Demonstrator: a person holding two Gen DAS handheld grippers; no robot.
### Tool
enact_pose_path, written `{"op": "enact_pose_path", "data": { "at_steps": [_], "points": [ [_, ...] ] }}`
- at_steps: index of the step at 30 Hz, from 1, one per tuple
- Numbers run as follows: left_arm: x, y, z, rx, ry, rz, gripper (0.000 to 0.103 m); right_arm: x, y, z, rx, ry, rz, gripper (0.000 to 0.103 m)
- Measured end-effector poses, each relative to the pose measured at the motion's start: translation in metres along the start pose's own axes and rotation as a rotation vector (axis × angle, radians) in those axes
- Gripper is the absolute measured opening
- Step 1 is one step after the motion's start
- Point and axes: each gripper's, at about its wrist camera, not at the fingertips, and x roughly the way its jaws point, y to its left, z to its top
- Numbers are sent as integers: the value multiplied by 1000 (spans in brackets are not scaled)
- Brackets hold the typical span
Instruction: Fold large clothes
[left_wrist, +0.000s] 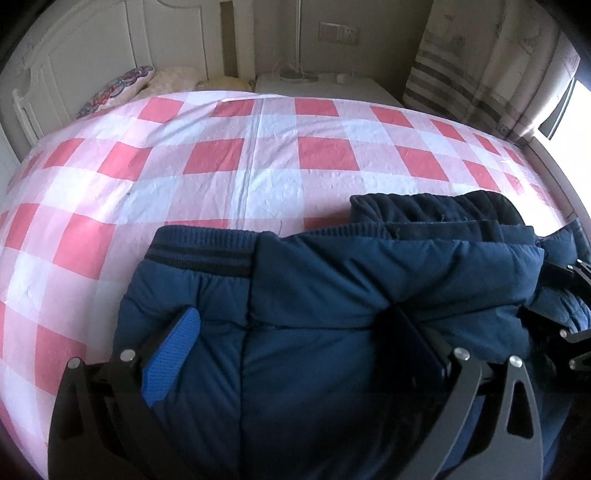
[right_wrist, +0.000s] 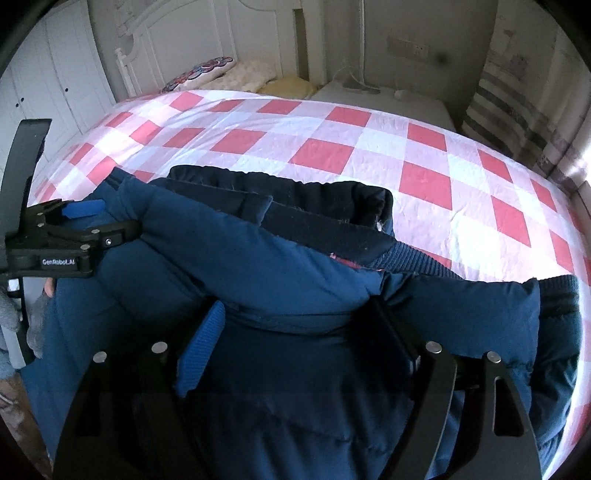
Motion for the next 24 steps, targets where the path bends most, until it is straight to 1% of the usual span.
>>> {"op": "enact_pose_path", "data": {
  "at_steps": [1, 3, 5, 6, 8, 9, 11, 12, 13, 14, 15, 18, 24],
  "points": [
    [-4, 2, 1, -8, 8, -2, 101, -7, 0, 1, 1, -1, -17, 80],
    [-17, 10, 2, -32, -16, 4, 101, -27, 0, 2, -5, -38, -69, 82],
    [-33, 19, 4, -54, -58, -7, 101, -56, -13, 4, 9, -126, -78, 86],
    [-37, 22, 6, -60, -73, 2, 101, -64, -23, 5, 29, -152, -82, 87],
    [-38, 29, 10, -71, -90, 46, 101, -70, -52, 6, 93, -146, -125, 87],
    [-33, 31, 11, -77, -80, 51, 101, -67, -64, 5, 112, -128, -140, 87],
    [-15, 34, 10, -87, -40, 53, 101, -45, -88, -5, 143, -80, -170, 87],
    [-1, 35, 7, -86, -5, 62, 101, -30, -96, -12, 161, -50, -156, 87],
    [4, 36, 7, -90, 8, 53, 101, -22, -101, -18, 186, -48, -123, 89],
    [3, 39, 6, -104, 0, 43, 101, -21, -106, -22, 213, -77, -94, 90],
    [3, 41, 6, -111, -5, 40, 101, -21, -110, -22, 228, -84, -76, 90],
    [1, 43, 5, -115, -6, 32, 101, -19, -115, -22, 242, -77, -38, 94],
    [-3, 47, 0, -133, -31, 12, 101, -22, -114, -30, 264, -112, -11, 94]
  ]
}}
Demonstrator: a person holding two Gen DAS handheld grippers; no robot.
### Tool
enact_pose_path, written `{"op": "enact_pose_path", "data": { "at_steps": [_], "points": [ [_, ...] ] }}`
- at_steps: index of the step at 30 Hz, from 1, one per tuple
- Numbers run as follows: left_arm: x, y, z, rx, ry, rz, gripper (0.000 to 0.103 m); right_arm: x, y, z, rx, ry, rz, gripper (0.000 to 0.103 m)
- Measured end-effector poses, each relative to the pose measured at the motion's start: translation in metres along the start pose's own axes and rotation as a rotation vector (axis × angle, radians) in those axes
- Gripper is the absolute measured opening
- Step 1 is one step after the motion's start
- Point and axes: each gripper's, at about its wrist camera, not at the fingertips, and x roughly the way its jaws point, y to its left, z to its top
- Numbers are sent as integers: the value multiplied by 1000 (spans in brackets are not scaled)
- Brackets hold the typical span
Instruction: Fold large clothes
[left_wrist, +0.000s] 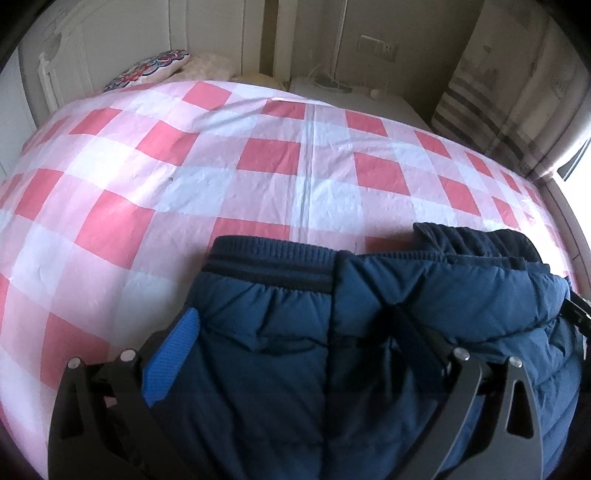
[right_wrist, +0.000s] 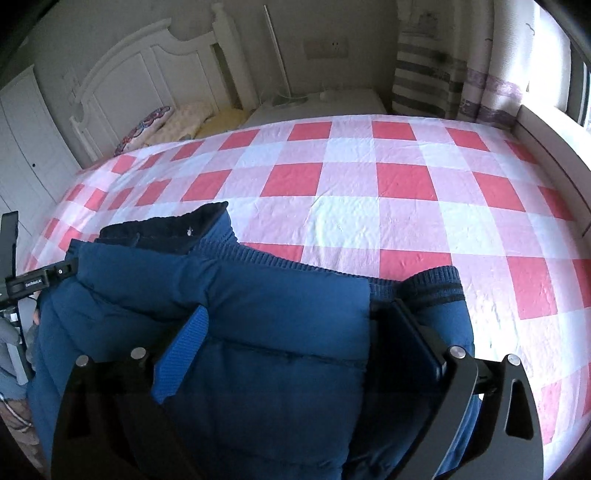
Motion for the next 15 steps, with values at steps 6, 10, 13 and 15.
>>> {"op": "enact_pose_path", "data": {
  "at_steps": [6, 10, 13, 15],
  "points": [
    [2, 0, 0, -7, -5, -5, 101, 2, -2, 1, 10, -3, 14, 95],
    [2, 1, 0, -8, -5, -7, 101, 3, -1, 1, 7, 2, 16, 96],
    [3, 1, 1, -10, -4, -11, 101, 2, 0, 0, 13, -1, 22, 97],
    [3, 1, 0, -12, -3, -13, 101, 2, 1, 0, 17, -2, 26, 97]
  ]
}}
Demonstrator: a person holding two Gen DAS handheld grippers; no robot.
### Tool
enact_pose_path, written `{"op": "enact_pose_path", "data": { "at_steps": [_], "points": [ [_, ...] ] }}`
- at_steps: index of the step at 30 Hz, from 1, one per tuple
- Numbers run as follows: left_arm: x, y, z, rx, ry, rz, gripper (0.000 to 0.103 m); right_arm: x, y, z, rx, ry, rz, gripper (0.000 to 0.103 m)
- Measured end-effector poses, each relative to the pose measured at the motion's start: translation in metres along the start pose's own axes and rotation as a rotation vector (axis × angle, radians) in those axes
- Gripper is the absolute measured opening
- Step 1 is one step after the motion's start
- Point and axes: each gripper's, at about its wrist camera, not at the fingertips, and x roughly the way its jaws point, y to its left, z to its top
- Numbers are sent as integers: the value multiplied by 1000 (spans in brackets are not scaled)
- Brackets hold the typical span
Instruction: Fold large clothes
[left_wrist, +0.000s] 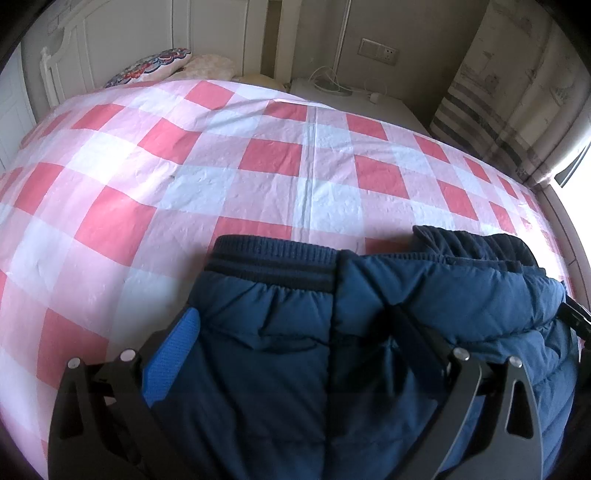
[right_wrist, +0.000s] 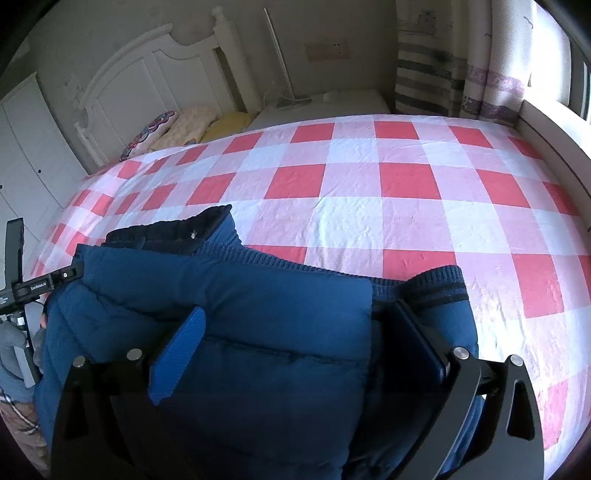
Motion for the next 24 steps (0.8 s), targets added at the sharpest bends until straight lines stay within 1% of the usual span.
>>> {"op": "enact_pose_path", "data": {
  "at_steps": [4, 7, 9, 10, 11, 12, 13, 14, 16, 18, 19, 20, 21, 22, 23, 24],
  "points": [
    [1, 0, 0, -2, 2, -2, 101, 0, 0, 0, 4, 0, 6, 97],
    [3, 0, 2, 4, 16, 3, 101, 1, 3, 1, -7, 14, -7, 98],
    [4, -2, 4, 10, 41, 8, 101, -2, 8, 4, -19, 36, -42, 97],
    [3, -2, 5, 12, 51, 12, 101, -7, 15, 5, -32, 41, -90, 97],
    [-3, -4, 5, 13, 59, 42, 101, -12, 22, 5, -42, 36, -121, 97],
    [-10, -5, 4, 13, 47, 63, 101, -21, 29, 3, -52, 18, -138, 97],
    [-24, -9, 0, 12, 13, 60, 101, -36, 41, 1, -68, -20, -115, 97],
    [-35, -13, -4, 13, -14, 44, 101, -52, 54, -4, -96, -58, -74, 97],
    [-63, -29, -17, 48, -68, -1, 101, -76, 76, -17, -163, -97, -28, 99],
    [-91, -55, -39, 121, -127, -49, 101, -91, 97, -36, -225, -85, -2, 99],
    [-99, -67, -51, 151, -148, -53, 101, -94, 105, -44, -250, -81, -8, 99],
    [-99, -75, -59, 166, -148, -51, 101, -96, 112, -54, -280, -77, -21, 99],
    [-94, -83, -69, 178, -130, -53, 101, -92, 117, -65, -310, -60, -32, 99],
    [-80, -90, -79, 191, -93, -53, 101, -86, 120, -72, -325, -38, -43, 99],
    [-65, -95, -86, 211, -64, -29, 101, -72, 120, -82, -337, 6, -69, 99],
    [-60, -98, -92, 226, -96, -13, 101, -62, 118, -88, -333, 23, -67, 99]
  ]
}}
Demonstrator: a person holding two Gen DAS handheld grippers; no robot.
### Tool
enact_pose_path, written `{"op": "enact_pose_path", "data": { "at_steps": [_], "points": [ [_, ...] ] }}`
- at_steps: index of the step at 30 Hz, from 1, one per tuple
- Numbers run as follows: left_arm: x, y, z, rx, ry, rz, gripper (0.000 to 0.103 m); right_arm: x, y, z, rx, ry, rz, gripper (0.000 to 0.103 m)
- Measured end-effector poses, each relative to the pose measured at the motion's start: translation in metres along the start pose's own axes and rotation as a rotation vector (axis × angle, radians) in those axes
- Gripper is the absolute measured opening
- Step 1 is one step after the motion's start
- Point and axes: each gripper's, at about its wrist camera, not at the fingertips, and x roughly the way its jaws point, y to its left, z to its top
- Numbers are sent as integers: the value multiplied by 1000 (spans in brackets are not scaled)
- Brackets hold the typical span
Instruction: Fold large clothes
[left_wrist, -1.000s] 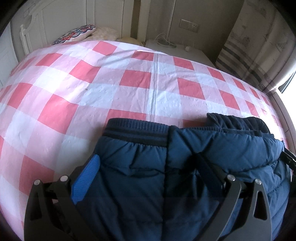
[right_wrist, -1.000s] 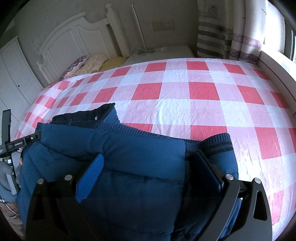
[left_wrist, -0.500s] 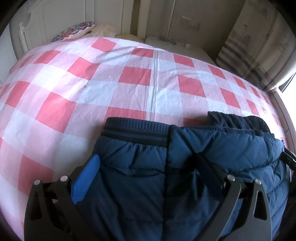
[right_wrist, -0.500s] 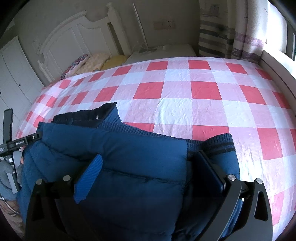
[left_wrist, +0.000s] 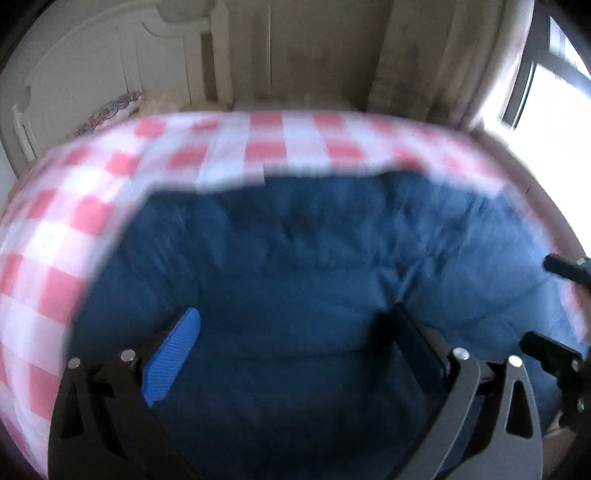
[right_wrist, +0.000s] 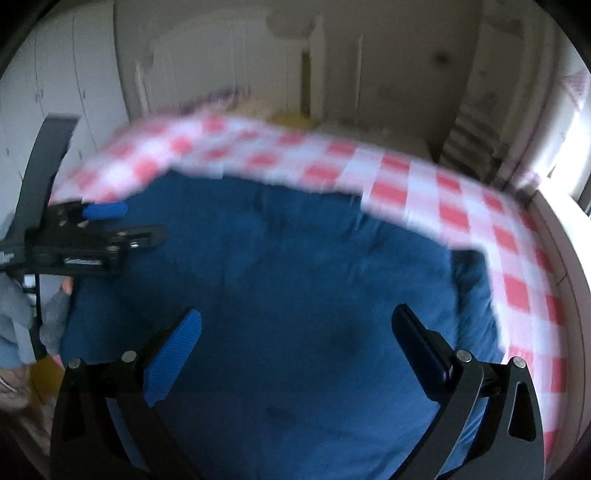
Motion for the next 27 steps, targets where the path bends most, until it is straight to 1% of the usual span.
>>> {"op": "enact_pose_path", "data": {
  "at_steps": [1, 2, 5, 9, 12, 15, 17, 18, 19, 21, 22, 23, 24, 26, 27],
  "points": [
    [-1, -2, -4, 5, -41, 11, 101, 3, -1, -7, 7, -49, 18, 99],
    [-1, -2, -4, 4, -40, 12, 101, 4, -3, -9, 12, -64, 26, 99],
    [3, -5, -6, 14, -37, 27, 101, 8, -1, -7, 6, -46, 20, 99],
    [8, -5, -5, 24, -30, 39, 101, 12, -3, -7, 14, -47, 32, 99],
    [8, -3, -6, 27, -29, 44, 101, 12, 0, -9, 8, -45, 24, 99],
    [6, -2, -4, 19, -9, 27, 101, 7, -1, -7, 8, -37, 16, 99],
    [-5, 1, -6, 2, 5, 22, 101, -4, 2, -8, 17, -39, -7, 99],
    [-14, 2, -9, -3, 2, 10, 101, -12, 5, -10, 24, -54, -9, 99],
    [-29, -1, -15, 4, -13, -18, 101, -25, 9, -14, 23, -84, -3, 99],
    [-55, -10, -27, 52, -47, -51, 101, -43, 18, -23, -5, -113, -4, 99],
    [-65, -14, -34, 78, -62, -57, 101, -52, 26, -33, -34, -120, -29, 99],
    [-75, -22, -46, 127, -75, -61, 101, -55, 29, -39, -50, -119, -41, 99],
    [-77, -29, -57, 170, -72, -53, 101, -57, 33, -46, -67, -112, -49, 99],
    [-66, -41, -76, 233, -47, -11, 101, -44, 33, -67, -77, -57, -41, 99],
    [-60, -42, -84, 242, -49, -1, 101, -39, 30, -78, -69, -80, -25, 99]
  ]
}}
